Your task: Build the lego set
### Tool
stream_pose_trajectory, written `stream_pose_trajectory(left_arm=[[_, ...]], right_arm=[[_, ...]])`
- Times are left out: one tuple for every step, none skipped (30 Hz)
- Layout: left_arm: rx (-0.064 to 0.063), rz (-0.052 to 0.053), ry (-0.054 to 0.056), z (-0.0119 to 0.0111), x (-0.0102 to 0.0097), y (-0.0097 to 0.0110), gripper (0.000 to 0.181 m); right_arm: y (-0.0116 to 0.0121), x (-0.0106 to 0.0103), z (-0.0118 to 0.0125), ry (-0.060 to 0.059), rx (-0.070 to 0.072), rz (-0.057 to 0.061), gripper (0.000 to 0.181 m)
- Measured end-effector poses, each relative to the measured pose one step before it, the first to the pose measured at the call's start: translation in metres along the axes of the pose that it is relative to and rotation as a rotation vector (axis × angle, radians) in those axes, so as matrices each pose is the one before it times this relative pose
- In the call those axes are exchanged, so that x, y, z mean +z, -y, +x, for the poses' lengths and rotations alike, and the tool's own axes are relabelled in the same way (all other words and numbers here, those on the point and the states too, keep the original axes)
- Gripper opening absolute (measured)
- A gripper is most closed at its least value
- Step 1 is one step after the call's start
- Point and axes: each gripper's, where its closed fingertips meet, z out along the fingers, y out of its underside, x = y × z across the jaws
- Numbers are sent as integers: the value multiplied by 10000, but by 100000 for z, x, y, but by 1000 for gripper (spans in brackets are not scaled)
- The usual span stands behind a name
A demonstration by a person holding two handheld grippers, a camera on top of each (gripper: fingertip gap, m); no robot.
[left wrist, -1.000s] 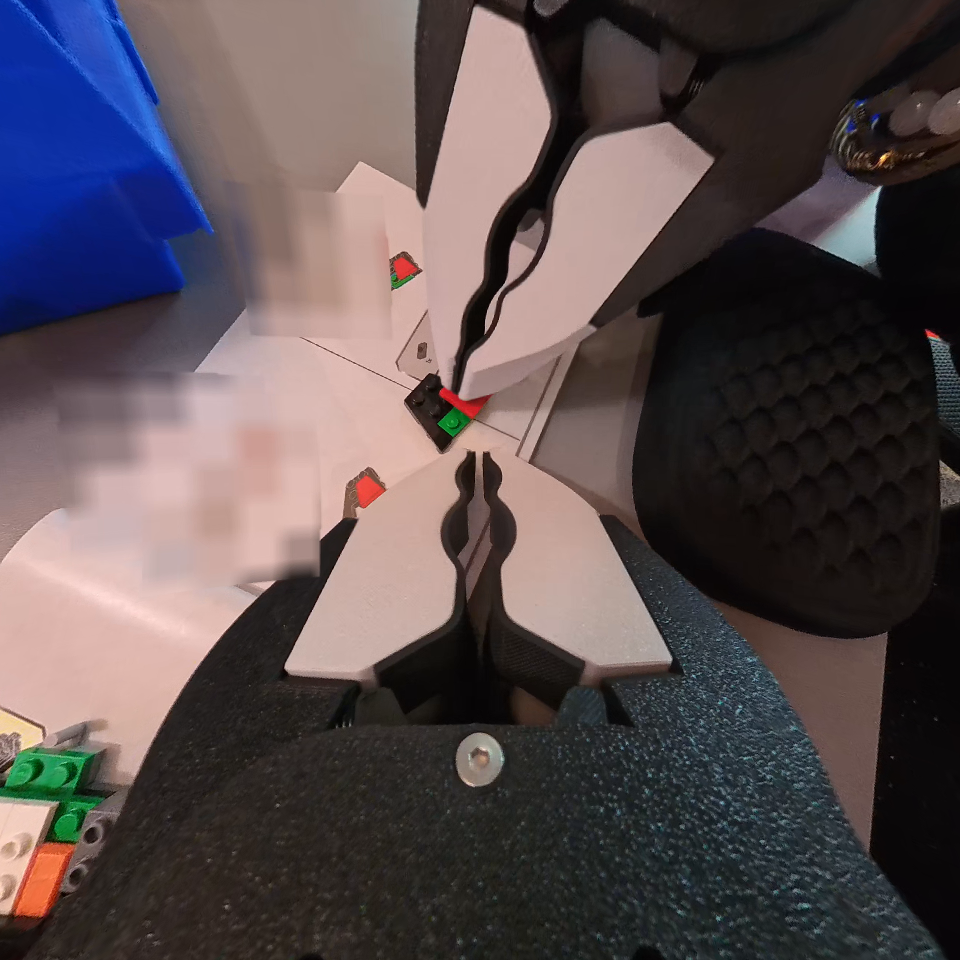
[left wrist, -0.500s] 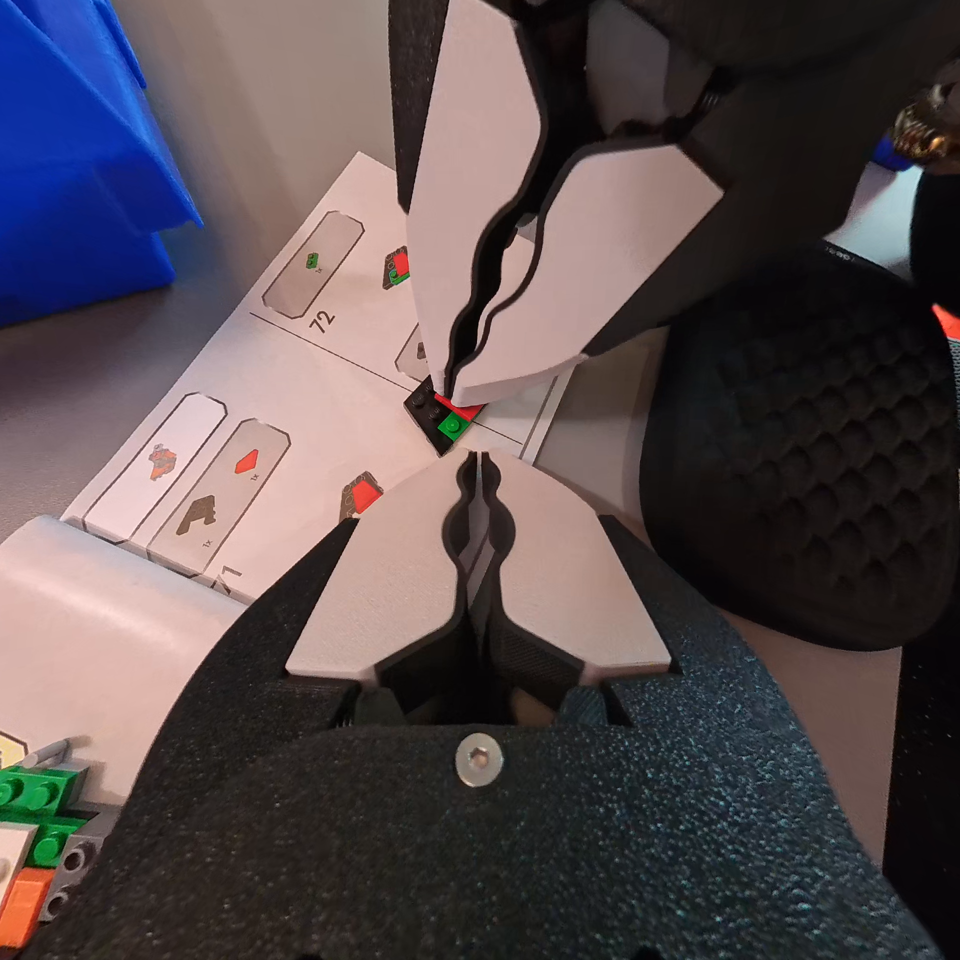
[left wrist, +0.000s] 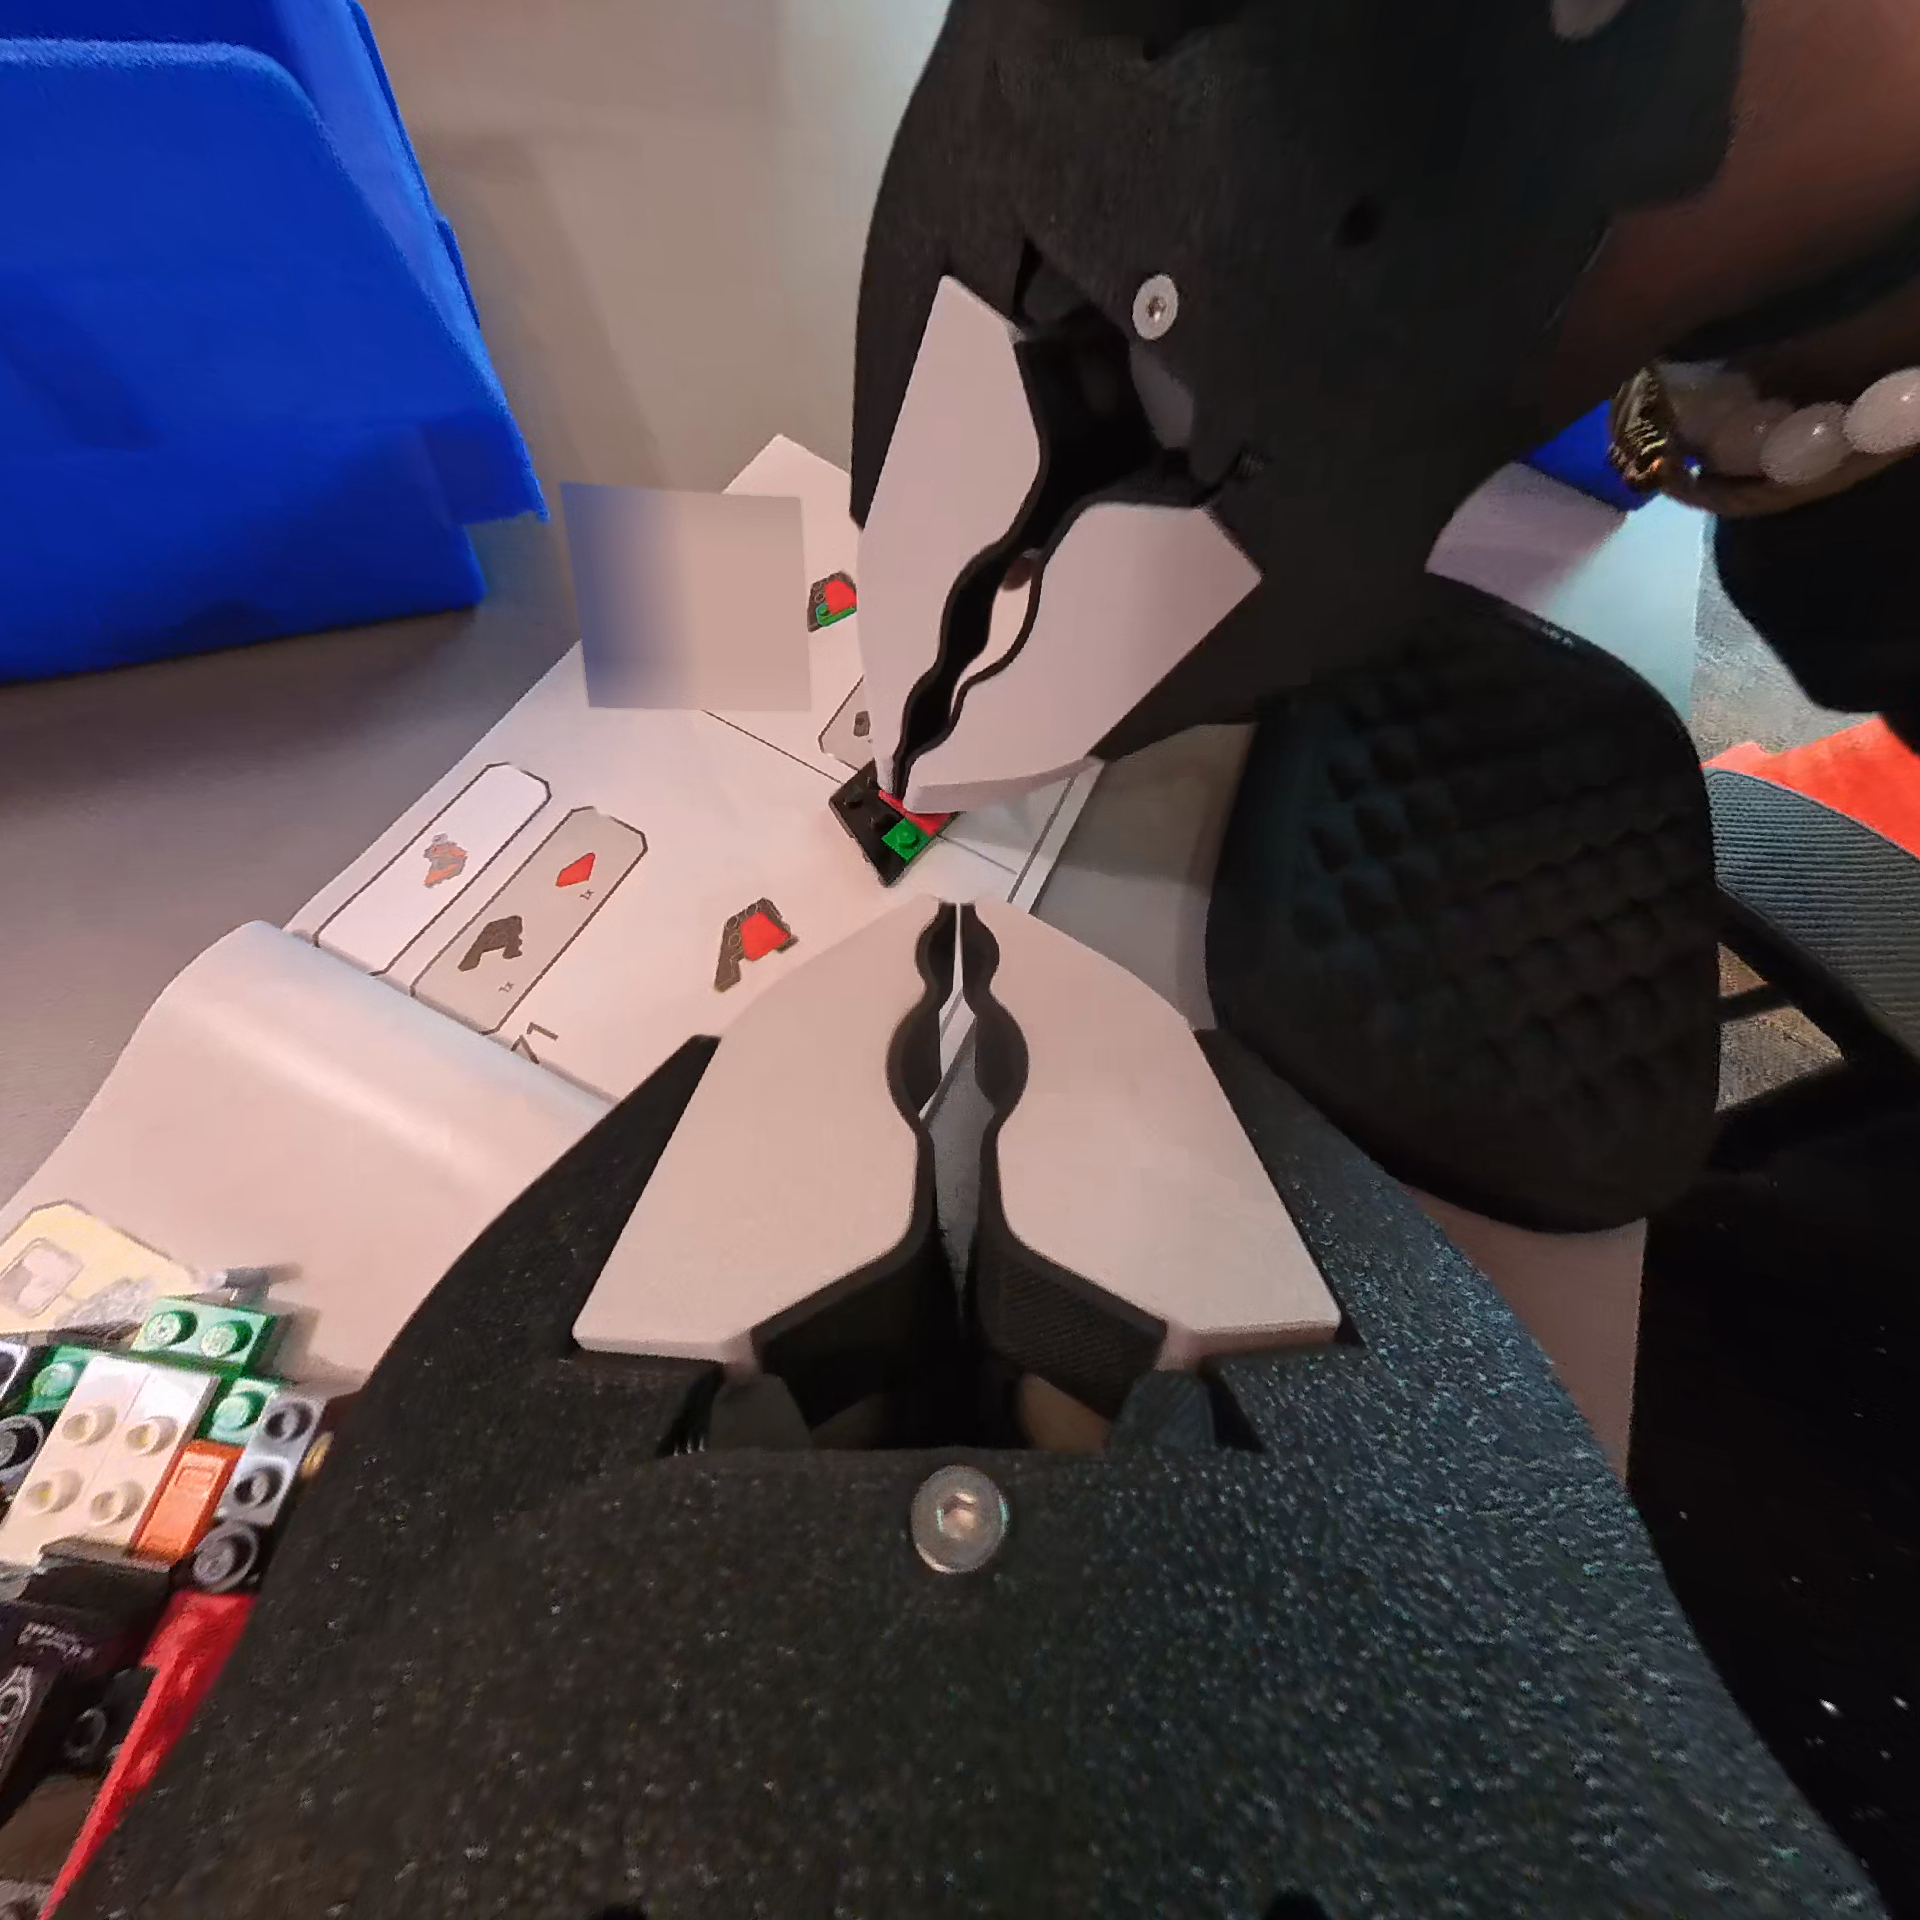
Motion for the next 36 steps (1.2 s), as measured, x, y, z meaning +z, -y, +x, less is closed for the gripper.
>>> stream_pose_trajectory(left_arm=[[10, -1, 7, -51, -143, -116, 0], [-10, 33, -36, 22, -141, -63, 0], [-15, 61, -71, 110, -167, 8, 0], [-10, 73, -48, 95, -197, 32, 0], [31, 59, -5, 59, -217, 9, 0], [65, 32, 28, 7, -196, -50, 1], [51, 4, 29, -17, -173, -98, 1], [7, -1, 14, -36, -134, -121, 1], [-21, 14, -16, -19, -107, -94, 1], [-32, 32, -19, -43, -73, -60, 1], [-27, 35, -22, -56, -25, -48, 1], [-43, 18, -14, -71, -1, -30, 1], [-48, 12, -25, -57, -5, -23, 1], [-46, 30, -45, 0, -20, 11, 1], [-44, 48, -38, 0, -53, 41, 1], [-21, 56, -25, 6, -51, 63, 2], [4, 57, -14, -5, -43, 65, 2], [-7, 36, 13, -38, -40, 50, 2], [-30, 2, 16, -68, -31, 13, 2], [-50, -4, 27, -108, -45, -14, 3], [-57, -3, 58, -161, -52, -24, 4], [-68, 9, 139, -283, -57, -22, 6], [-81, 23, 257, -447, -55, -15, 10], [-49, 7, 299, -484, -35, -40, 16], [-15, -17, 219, -334, -2, -84, 22], [-30, -16, 82, -106, 19, -81, 27], [-91, 52, -44, 107, 16, 22, 29], [-159, 154, -188, 315, 12, 180, 29], [-217, 203, -305, 487, 31, 274, 26], [-204, 158, -400, 623, 86, 220, 20], [-150, 83, -382, 616, 108, 129, 14], [-90, 33, -298, 513, 143, 63, 11], [-35, 5, -263, 426, 166, 55, 9], [-25, 0, -212, 305, 192, 67, 8], [-54, 36, -247, 322, 189, 146, 8], [-103, 102, -396, 545, 175, 246, 9]], right_arm=[[24, -4, 7, 12, -135, -14, 1], [60, -21, 39, 3, -475, 44, 0], [55, -17, 73, 48, -284, 161, 0], [9, -91, 139, 67, 111, 190, 0], [121, -311, 305, -67, 235, 272, 0], [190, -534, 140, -30, 127, 340, 0], [238, -573, -23, 2, 41, 360, 0], [117, -434, -178, 51, 51, 254, 33], [-219, -232, -132, 33, 22, -21, 45], [-324, -37, -128, 26, -69, -94, 47], [-117, 157, -161, 26, -180, 53, 48], [4, 311, -170, 44, -183, 160, 46], [-31, 373, -87, 35, -84, 141, 44], [-155, 387, 84, 2, 49, 70, 43], [-181, 349, 85, 59, 91, 47, 43], [-93, 313, 111, 53, 67, 114, 43], [-23, 277, 110, 60, 35, 149, 41], [-48, 261, 63, 89, 32, 109, 40], [18, 153, -90, 212, 54, 135, 37], [84, 32, 55, 109, 98, 179, 25], [-16, 28, 2, 91, -17, 96, 24], [-54, -60, -12, 2, -165, 65, 24], [-46, -126, 133, -210, -300, 16, 24], [70, -232, 286, -410, -364, 72, 24], [240, -357, 64, -325, -361, 146, 24], [421, -485, -118, -238, -299, 226, 24], [498, -565, -152, -263, -203, 253, 24], [489, -631, -264, -241, -199, 237, 24], [493, -660, -374, -277, -265, 247, 24], [457, -627, -430, -311, -265, 251, 24], [446, -583, -412, -331, -225, 253, 24], [470, -526, -430, -292, -233, 284, 24], [503, -436, -360, -256, -198, 308, 24], [390, -319, -258, -220, -145, 247, 24], [216, -203, -262, -141, -141, 134, 24], [-23, -144, -257, -99, -105, 15, 24]])
